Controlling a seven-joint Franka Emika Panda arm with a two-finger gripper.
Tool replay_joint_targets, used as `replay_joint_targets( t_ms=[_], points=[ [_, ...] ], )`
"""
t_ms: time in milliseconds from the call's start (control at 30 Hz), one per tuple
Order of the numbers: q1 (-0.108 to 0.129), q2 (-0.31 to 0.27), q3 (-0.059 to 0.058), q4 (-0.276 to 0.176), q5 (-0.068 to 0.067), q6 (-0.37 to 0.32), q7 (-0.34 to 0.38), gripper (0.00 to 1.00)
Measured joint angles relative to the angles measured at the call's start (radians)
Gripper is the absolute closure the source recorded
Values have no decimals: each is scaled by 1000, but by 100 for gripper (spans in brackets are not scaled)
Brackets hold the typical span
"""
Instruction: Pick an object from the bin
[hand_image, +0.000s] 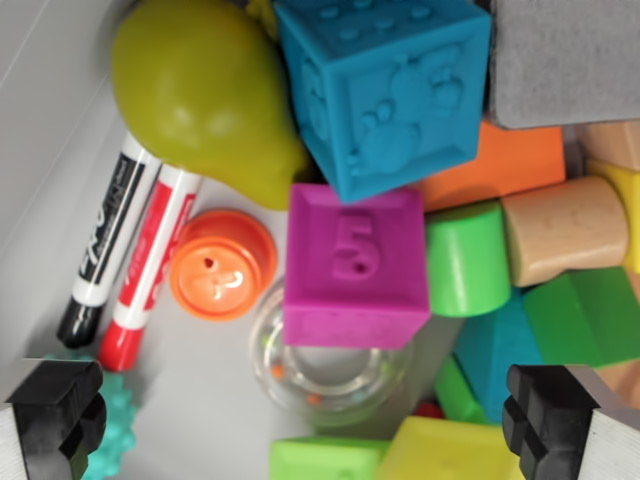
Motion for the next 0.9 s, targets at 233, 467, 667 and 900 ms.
replay_joint_targets(
  t_ms=[233,467,667,900],
  points=[
    [20,49,-5,25,6,22,119,0],
    [38,91,-10,50,13,38,216,0],
    [54,131,-15,75,19,52,308,0],
    [77,188,-23,113,32,67,428,0]
  ],
)
